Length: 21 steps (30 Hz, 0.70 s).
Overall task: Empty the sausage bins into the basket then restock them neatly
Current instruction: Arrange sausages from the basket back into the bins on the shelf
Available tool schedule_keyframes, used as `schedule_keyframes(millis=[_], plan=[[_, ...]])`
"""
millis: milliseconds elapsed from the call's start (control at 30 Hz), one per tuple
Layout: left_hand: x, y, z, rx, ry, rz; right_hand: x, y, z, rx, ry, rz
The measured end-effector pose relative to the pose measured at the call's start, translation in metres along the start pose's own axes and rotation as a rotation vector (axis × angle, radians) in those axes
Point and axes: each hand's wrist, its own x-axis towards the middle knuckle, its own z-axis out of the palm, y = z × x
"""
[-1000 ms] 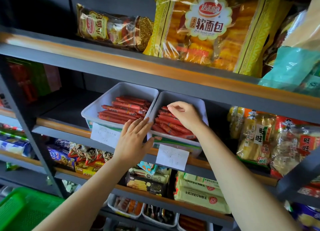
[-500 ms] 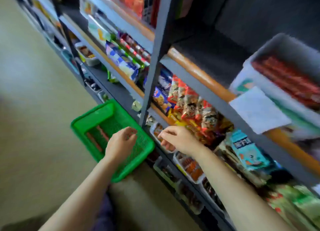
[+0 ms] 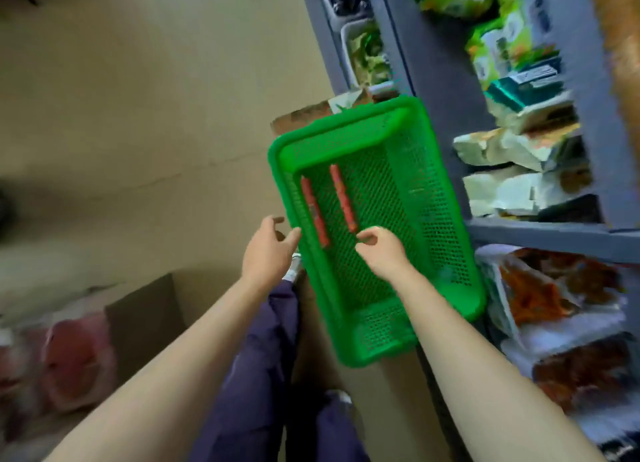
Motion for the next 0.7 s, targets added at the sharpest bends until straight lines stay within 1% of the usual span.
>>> schedule_keyframes(millis=[100, 233, 367, 500, 600, 700], plan=[[0.024, -0.011, 0.009, -0.216, -0.057, -0.036, 0.046, -0.018, 0.016, -0.115, 0.071, 0.030], [0.034, -0.020, 0.012, -0.302, -0.060, -0.010, 0.082, -0.041, 0.031, -0.158, 0.124, 0.032], [0.034, -0.019, 0.012, -0.395, -0.068, -0.045, 0.092, -0.049, 0.057, 0.011, 0.101, 0.016], [0.036, -0.020, 0.012, -0.416, -0.072, -0.062, 0.090, -0.046, 0.085, 0.097, 0.046, 0.006], [0.035, -0.020, 0.013, -0.427, -0.055, -0.065, 0.089, -0.043, 0.093, 0.172, -0.008, 0.060], [0.034, -0.020, 0.014, -0.449, -0.050, -0.051, 0.084, -0.042, 0.089, 0.223, -0.029, 0.056]])
